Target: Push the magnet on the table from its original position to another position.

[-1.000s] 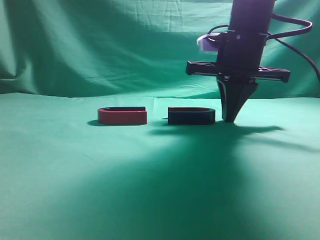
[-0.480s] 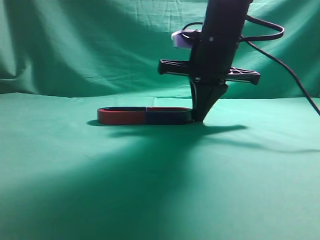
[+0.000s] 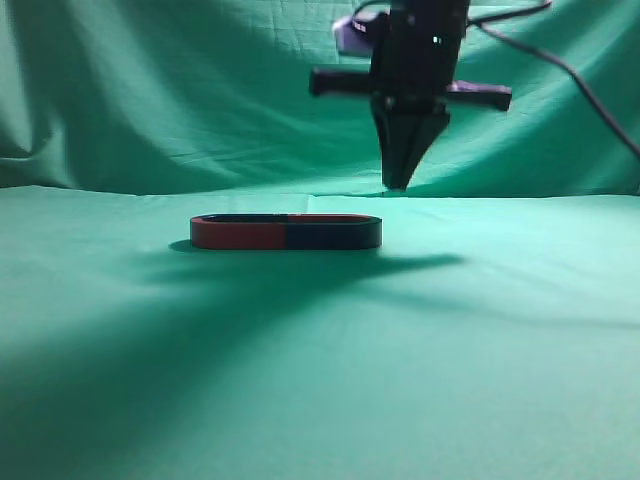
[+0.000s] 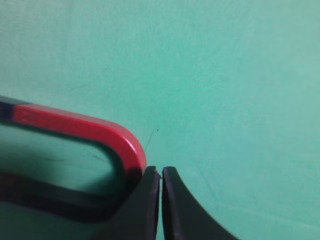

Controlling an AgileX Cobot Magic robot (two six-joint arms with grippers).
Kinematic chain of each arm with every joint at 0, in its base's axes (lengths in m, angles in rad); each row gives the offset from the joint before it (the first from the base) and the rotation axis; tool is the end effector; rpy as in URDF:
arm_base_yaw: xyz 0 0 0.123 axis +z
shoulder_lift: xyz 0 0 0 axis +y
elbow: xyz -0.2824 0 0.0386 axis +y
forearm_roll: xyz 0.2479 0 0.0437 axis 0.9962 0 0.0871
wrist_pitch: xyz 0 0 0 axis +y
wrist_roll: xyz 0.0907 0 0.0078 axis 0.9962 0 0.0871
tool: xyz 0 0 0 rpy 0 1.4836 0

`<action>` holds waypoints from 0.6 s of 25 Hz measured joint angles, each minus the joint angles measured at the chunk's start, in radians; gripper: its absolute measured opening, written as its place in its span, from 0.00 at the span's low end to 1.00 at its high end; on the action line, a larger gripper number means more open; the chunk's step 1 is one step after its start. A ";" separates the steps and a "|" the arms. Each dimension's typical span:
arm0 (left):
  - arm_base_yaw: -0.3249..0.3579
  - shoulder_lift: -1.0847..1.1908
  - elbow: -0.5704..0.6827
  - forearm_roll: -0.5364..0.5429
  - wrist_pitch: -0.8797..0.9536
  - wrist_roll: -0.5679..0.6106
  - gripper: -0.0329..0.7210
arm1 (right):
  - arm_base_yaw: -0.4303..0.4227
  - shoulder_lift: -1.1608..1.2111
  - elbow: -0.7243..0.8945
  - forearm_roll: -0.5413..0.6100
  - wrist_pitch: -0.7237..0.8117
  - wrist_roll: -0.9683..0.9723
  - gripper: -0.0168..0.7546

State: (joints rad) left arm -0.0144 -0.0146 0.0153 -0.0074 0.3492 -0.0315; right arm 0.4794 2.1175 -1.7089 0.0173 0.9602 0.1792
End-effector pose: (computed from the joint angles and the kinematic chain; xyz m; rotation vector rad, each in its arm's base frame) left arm 0.0529 -0.0010 0.1772 -0.0203 1.8336 -0.0395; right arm 0.3991 0.2089 0.1985 -0.4179 2.8382 0.1563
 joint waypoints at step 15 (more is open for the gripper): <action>0.000 0.000 0.000 0.000 0.000 0.000 0.54 | 0.000 -0.241 -0.174 -0.061 0.281 0.024 0.02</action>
State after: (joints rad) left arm -0.0144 -0.0146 0.0153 -0.0074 0.3492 -0.0315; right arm 0.4794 1.8769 -1.8825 -0.0439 1.2415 0.2028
